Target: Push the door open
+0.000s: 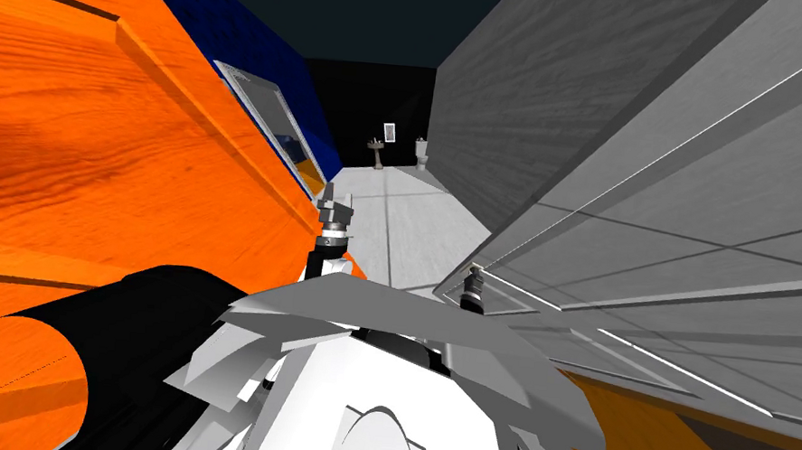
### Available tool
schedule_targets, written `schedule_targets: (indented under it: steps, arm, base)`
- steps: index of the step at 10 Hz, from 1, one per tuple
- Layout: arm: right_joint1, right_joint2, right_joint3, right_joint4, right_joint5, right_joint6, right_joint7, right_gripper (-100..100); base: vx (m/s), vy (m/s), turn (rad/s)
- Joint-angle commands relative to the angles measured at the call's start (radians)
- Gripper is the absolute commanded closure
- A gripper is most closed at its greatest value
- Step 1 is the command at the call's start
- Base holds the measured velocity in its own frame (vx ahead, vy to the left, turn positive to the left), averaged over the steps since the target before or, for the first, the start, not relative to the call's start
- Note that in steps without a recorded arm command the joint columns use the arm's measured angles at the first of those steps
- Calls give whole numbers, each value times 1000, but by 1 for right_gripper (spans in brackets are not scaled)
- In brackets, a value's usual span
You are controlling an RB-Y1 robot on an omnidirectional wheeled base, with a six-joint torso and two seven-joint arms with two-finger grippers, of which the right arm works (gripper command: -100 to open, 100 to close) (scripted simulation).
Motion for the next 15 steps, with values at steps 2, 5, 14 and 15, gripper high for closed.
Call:
schedule_targets:
  steps: [2, 5, 14, 15]
  arm:
    - [-2, 3, -37, -15, -19, 18, 10, 100]
    - [-2, 10, -44, -7, -23, 20, 13, 100]
    - [-4, 2, -162, -4, -84, 18, 49, 100]
    - [-4, 5, -171, -4, -89, 18, 52, 100]
  base:
    - [195, 33, -65]
    - [167, 28, -48]
    - [216, 7, -58]
    - [219, -9, -73]
